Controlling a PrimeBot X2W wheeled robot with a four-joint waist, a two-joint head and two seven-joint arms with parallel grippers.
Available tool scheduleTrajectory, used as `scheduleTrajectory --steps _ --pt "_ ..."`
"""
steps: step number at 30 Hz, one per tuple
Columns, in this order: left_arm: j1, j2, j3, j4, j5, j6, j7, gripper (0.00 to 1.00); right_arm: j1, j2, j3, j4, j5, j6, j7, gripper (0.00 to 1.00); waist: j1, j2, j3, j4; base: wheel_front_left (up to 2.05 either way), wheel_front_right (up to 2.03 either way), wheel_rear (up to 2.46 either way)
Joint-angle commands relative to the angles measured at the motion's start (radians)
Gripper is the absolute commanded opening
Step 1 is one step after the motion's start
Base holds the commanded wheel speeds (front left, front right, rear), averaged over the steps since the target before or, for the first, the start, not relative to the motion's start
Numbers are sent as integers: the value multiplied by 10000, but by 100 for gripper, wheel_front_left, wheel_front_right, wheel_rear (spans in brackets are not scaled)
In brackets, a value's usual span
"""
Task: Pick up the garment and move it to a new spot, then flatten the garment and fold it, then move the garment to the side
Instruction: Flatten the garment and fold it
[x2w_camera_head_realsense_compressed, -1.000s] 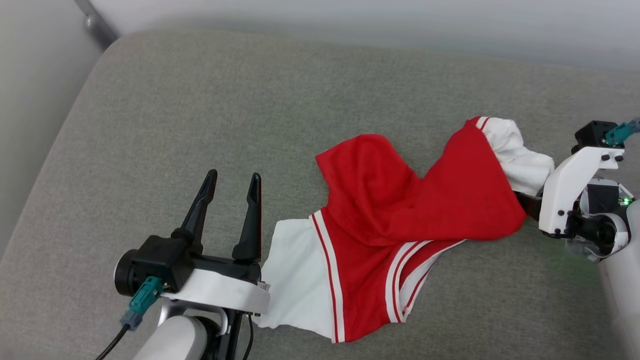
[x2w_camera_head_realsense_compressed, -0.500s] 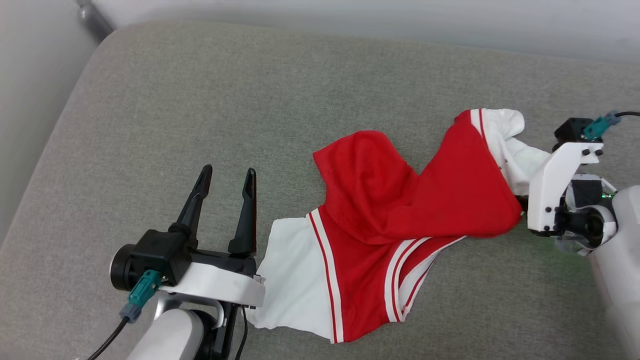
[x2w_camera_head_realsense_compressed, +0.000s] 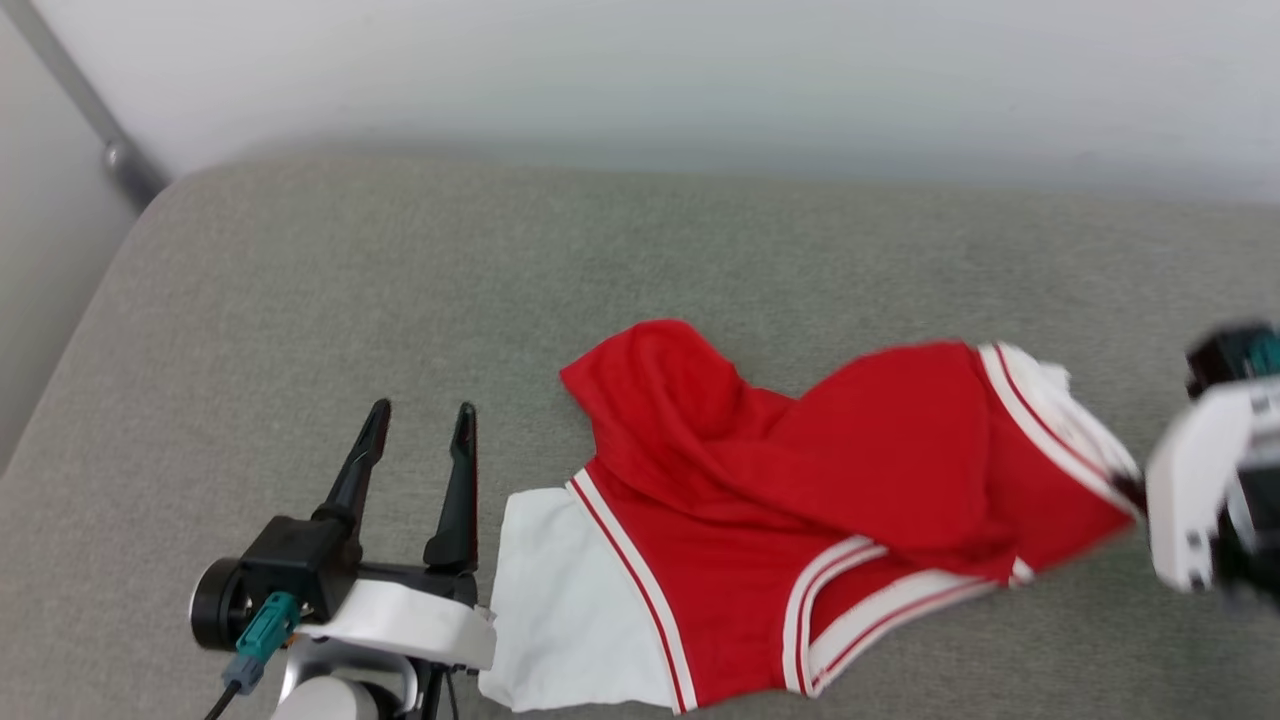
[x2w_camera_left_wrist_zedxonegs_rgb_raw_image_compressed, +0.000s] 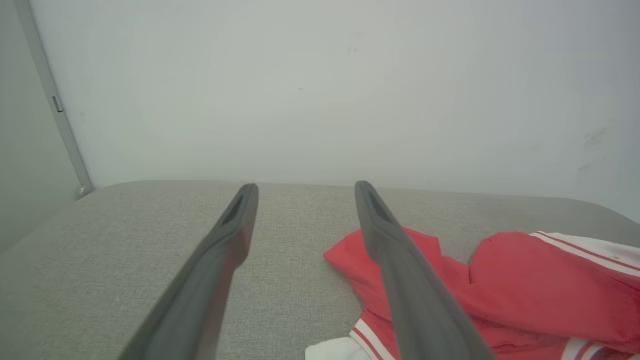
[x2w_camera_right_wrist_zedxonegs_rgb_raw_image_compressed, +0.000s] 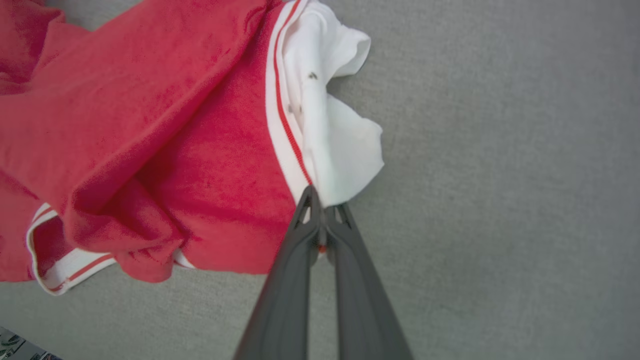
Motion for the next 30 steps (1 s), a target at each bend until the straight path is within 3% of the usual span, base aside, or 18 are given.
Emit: scheduleTrajectory --steps 1,4,7,8,9,15,16,18,21,25,30 --pt "146 31 37 -29 -51 45 29 100 520 -37 -191 -165 -117 -11 109 0 -1 0 -319 -300 0 0 0" --pt "381 163 92 -164 -60 148 96 100 2260 299 -1302 -878 -397 -11 407 0 -1 0 -515 -508 0 0 0" --pt "594 281 119 -281 -88 218 198 100 3804 1051 -2365 -1296 -786 -11 312 0 -1 0 -631 -671 0 0 0" --pt "671 307 141 -318 -99 249 218 100 4211 1367 -2606 -1312 -869 -11 129 13 -1 0 -649 -735 0 0 0" --pt "706 328 139 -345 -111 286 268 100 4466 1619 -2836 -1348 -965 -11 -86 100 -1 0 -658 -781 0 0 0" --pt "911 524 176 -465 -146 382 442 100 5306 2733 -3591 -2051 -1259 -11 -2504 100 -1 0 -806 -989 0 0 0" --pt "1032 605 228 -522 -177 427 492 100 5643 3064 -3871 -2722 -1318 -9 -3317 100 -1 0 -897 -1077 0 0 0" --pt "1102 641 263 -565 -214 475 551 100 5860 3221 -3987 -3303 -1365 -9 -3446 100 -1 0 -950 -1144 0 0 0" --pt "1199 738 316 -647 -248 529 589 100 6181 3373 -3971 -4267 -1505 -9 -3060 100 -1 0 -1023 -1250 0 0 0" --pt "1245 785 294 -702 -246 555 655 100 6477 3294 -3217 -5173 -1375 -9 -1583 100 -1 0 -1069 -1306 0 0 0" --pt "1014 744 178 -746 -174 521 687 100 6178 3073 -2157 -5346 -1152 -9 -312 100 -1 0 -918 -1181 0 0 0"
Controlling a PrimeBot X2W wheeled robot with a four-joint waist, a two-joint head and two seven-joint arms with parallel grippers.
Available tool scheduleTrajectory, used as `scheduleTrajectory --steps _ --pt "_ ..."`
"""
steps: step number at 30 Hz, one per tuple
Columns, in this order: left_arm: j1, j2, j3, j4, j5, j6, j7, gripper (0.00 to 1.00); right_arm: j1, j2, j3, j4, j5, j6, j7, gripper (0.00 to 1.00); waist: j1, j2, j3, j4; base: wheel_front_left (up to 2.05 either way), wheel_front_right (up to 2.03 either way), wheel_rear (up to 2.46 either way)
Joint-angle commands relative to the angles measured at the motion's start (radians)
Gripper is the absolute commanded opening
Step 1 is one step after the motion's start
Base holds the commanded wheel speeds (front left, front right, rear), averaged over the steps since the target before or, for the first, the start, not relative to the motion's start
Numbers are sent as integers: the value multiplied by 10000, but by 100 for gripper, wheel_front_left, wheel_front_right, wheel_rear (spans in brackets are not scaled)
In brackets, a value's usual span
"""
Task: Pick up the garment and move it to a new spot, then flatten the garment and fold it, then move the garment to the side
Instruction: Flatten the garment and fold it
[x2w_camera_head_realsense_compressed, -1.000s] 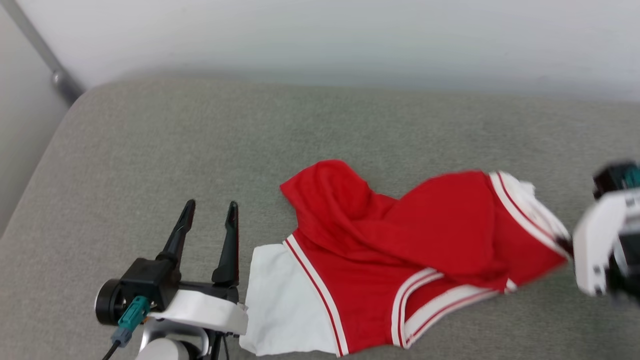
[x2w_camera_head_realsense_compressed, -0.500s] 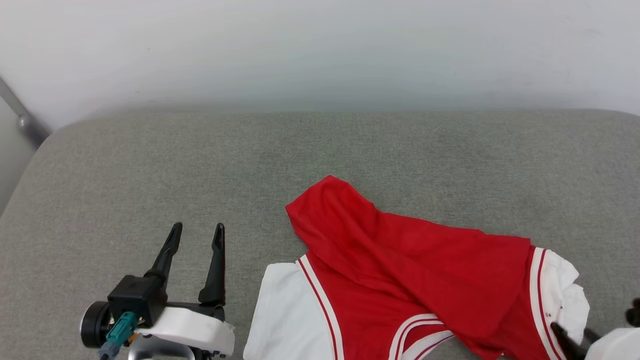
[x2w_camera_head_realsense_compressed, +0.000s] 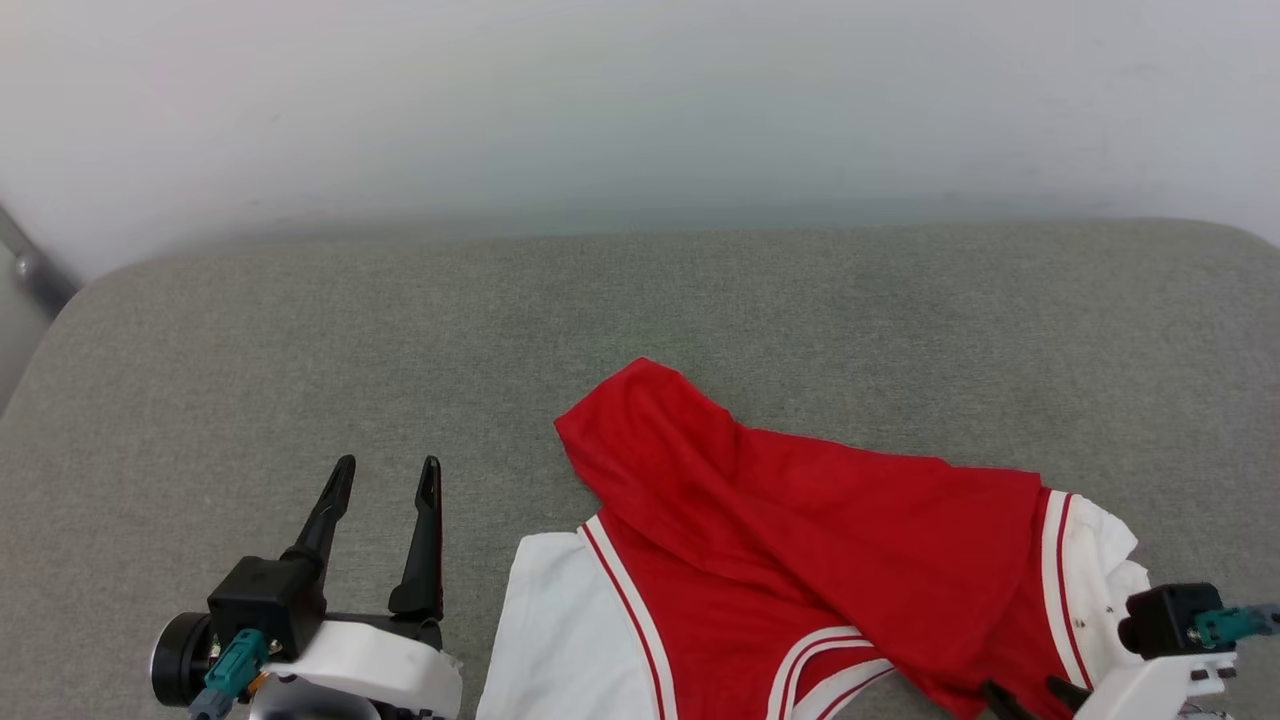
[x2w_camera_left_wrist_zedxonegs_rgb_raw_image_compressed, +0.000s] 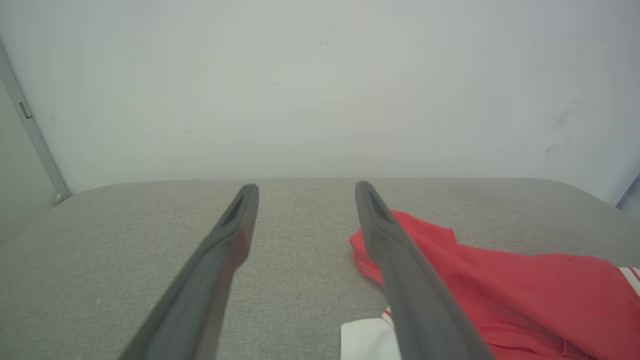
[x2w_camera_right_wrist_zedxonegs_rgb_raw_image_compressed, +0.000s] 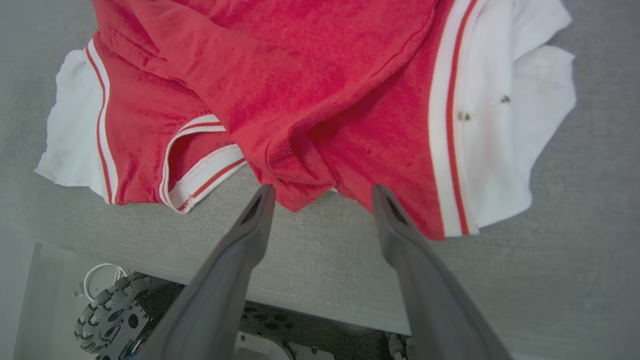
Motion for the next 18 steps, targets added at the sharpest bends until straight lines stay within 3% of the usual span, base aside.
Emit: scheduleTrajectory --steps 1,10,11,12,13,18 --pt "-133 11 -30 -30 46 -21 10 100 -293 -84 135 74 63 -7 63 100 1 -1 97 83 0 0 0" --pt "-439 -187 -161 107 67 -75 -117 100 -1374 -163 896 1618 359 -7 174 100 1 -1 636 577 0 0 0" --pt "-436 -190 -158 129 62 -63 -140 100 -1444 -147 942 1716 432 -7 154 91 1 -1 652 596 0 0 0" --pt "-419 -184 -157 158 63 -48 -153 100 -1508 -193 999 1756 436 -7 85 36 1 -1 663 613 0 0 0" --pt "-398 -178 -154 181 54 -44 -167 100 -1594 -221 1003 1760 478 -7 29 0 1 -1 661 622 0 0 0" --pt "-333 -168 -142 275 -19 -50 -196 100 -1948 -553 1094 1457 499 -7 -74 0 1 -1 545 569 0 0 0"
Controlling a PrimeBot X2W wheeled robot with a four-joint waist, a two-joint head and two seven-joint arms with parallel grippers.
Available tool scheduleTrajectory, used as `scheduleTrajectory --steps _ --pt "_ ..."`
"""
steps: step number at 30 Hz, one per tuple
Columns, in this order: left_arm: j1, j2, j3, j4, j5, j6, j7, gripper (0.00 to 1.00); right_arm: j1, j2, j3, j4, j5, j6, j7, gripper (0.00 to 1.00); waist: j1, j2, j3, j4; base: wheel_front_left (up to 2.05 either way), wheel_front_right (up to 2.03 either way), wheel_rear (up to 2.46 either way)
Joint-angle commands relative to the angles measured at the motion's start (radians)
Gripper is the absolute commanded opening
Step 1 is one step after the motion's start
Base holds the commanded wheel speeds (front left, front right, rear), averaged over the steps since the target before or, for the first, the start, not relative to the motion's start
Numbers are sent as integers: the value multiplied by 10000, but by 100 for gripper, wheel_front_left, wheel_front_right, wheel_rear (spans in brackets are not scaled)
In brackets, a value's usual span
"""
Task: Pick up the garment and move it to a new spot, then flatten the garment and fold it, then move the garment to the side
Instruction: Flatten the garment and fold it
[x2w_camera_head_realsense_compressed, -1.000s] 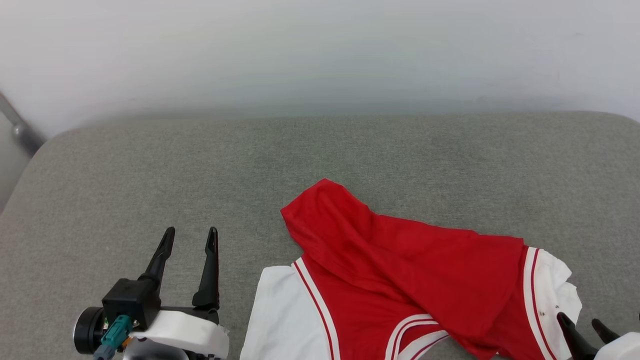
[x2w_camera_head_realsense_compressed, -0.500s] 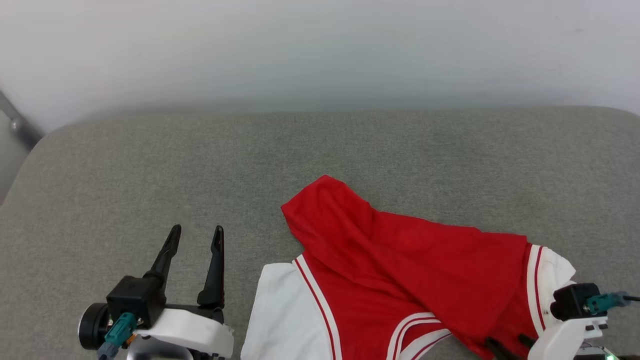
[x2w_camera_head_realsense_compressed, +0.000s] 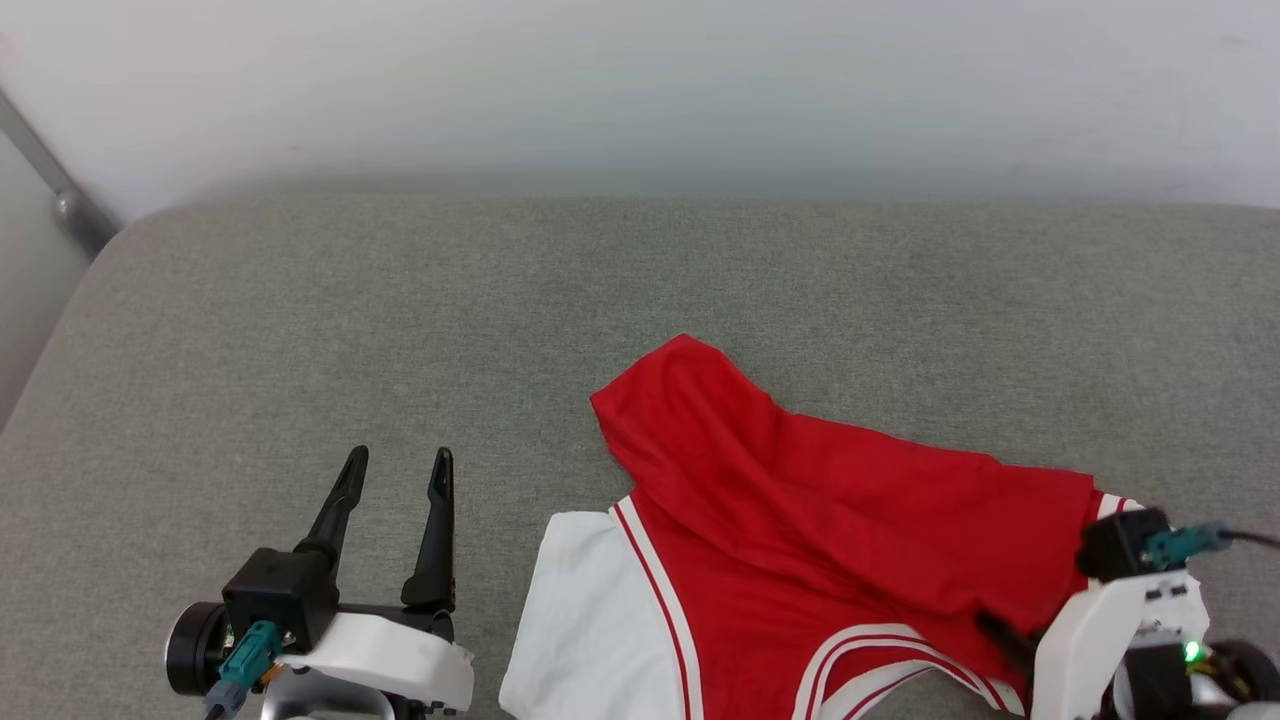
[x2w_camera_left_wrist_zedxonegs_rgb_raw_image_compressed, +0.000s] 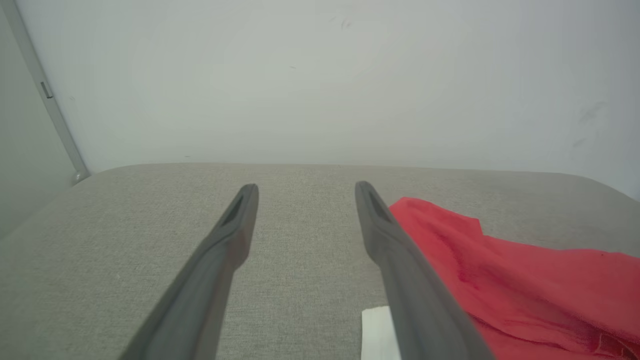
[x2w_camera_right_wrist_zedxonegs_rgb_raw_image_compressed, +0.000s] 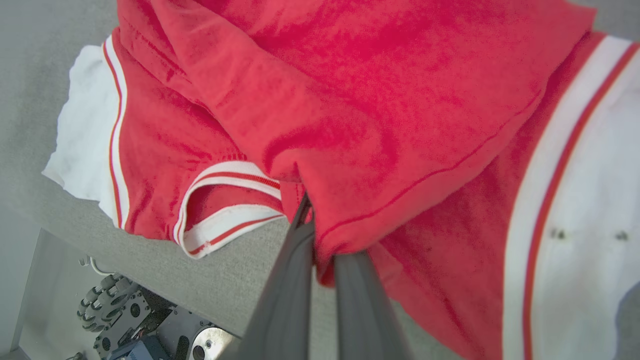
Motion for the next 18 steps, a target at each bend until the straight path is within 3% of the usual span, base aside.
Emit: scheduleTrajectory --steps 1,9,18 --pt "-71 -26 18 25 -65 -16 -45 100 -320 -136 -8 -147 63 -7 -58 0 0 -1 -46 -29 0 0 0" --pt "-488 -58 -169 -22 61 -152 -17 100 -2767 -847 -191 315 -5 -7 -81 0 0 -1 324 82 0 0 0" --pt "-1473 -355 -385 11 269 -458 -230 100 -6211 -1078 -991 3106 -326 -7 -933 0 0 -1 1894 794 0 0 0"
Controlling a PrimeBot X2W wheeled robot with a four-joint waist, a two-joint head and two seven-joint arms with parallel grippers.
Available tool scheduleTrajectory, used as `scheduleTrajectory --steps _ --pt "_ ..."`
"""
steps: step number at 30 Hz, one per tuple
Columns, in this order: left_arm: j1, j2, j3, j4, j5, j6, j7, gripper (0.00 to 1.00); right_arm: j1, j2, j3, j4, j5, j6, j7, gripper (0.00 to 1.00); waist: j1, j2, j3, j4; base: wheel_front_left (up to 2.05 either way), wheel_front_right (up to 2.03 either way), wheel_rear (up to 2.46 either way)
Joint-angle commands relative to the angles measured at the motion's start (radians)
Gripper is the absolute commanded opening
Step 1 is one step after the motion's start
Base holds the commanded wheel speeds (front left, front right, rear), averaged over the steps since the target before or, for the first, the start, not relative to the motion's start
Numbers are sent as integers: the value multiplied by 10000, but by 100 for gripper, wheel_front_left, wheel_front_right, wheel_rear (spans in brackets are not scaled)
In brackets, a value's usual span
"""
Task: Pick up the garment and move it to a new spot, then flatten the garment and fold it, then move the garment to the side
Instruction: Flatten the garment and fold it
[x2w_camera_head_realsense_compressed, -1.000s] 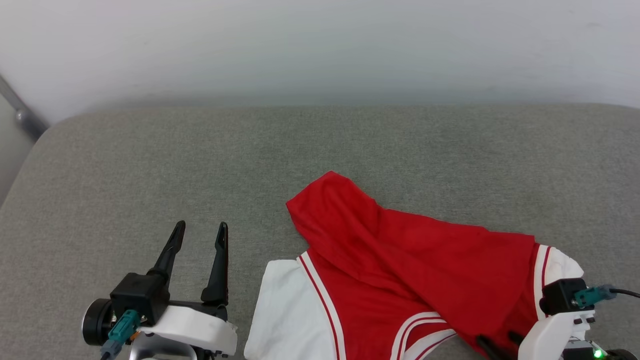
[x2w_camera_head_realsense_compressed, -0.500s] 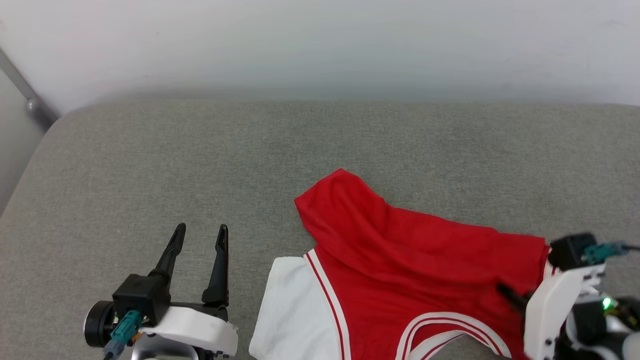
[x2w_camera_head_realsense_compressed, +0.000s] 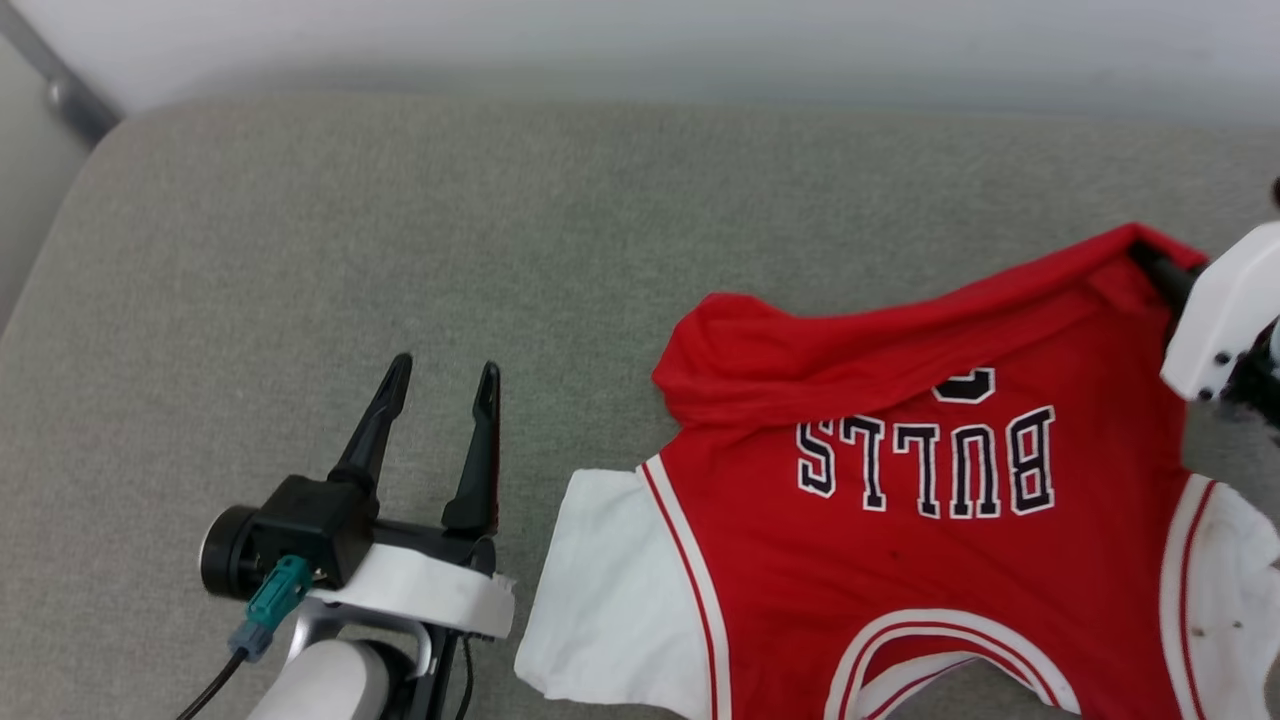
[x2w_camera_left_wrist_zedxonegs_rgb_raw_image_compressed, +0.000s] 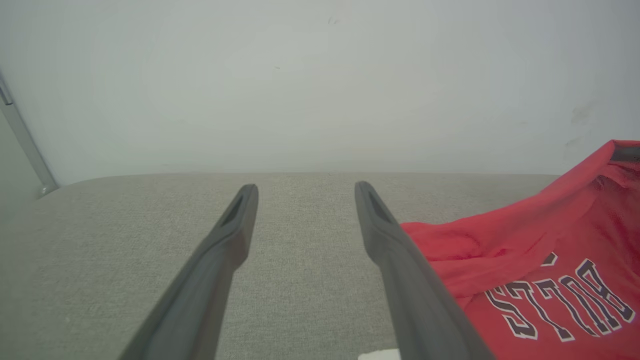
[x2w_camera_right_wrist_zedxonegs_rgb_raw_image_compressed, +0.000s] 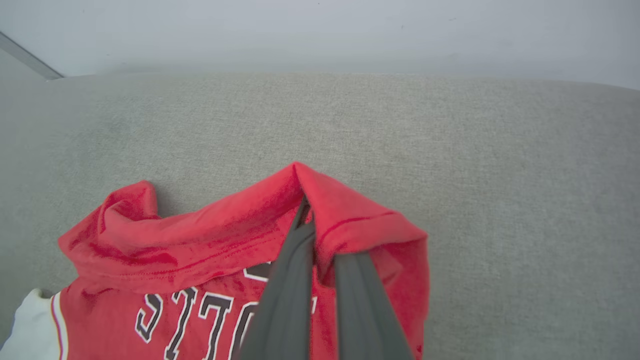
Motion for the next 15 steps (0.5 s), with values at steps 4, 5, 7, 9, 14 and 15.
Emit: scheduleTrajectory --steps 4,5,7,9,14,15 --pt "-601 -250 -67 123 168 -169 -204 100 -943 -124 -217 1442 -352 -7 -486 0 0 0 1091 603 0 0 0" --pt "-684 -315 -100 155 199 -189 -233 100 -1076 -154 -229 1723 -415 -7 -674 0 0 0 1191 651 0 0 0" --pt "-762 -370 -120 195 209 -238 -256 100 -1167 -111 -280 2061 -436 -7 -852 0 0 0 1263 689 0 0 0" --pt "-881 -443 -150 302 260 -290 -303 100 -1179 -74 -232 2677 -536 -7 -1205 7 0 0 1330 747 0 0 0" --pt "-983 -534 -83 552 249 -385 -389 100 -1080 15 67 3820 -415 -7 -2256 100 0 0 1242 717 0 0 0" --pt "-947 -526 -46 605 242 -390 -405 100 -1065 -6 200 3931 -368 -7 -2520 100 0 0 1179 674 0 0 0"
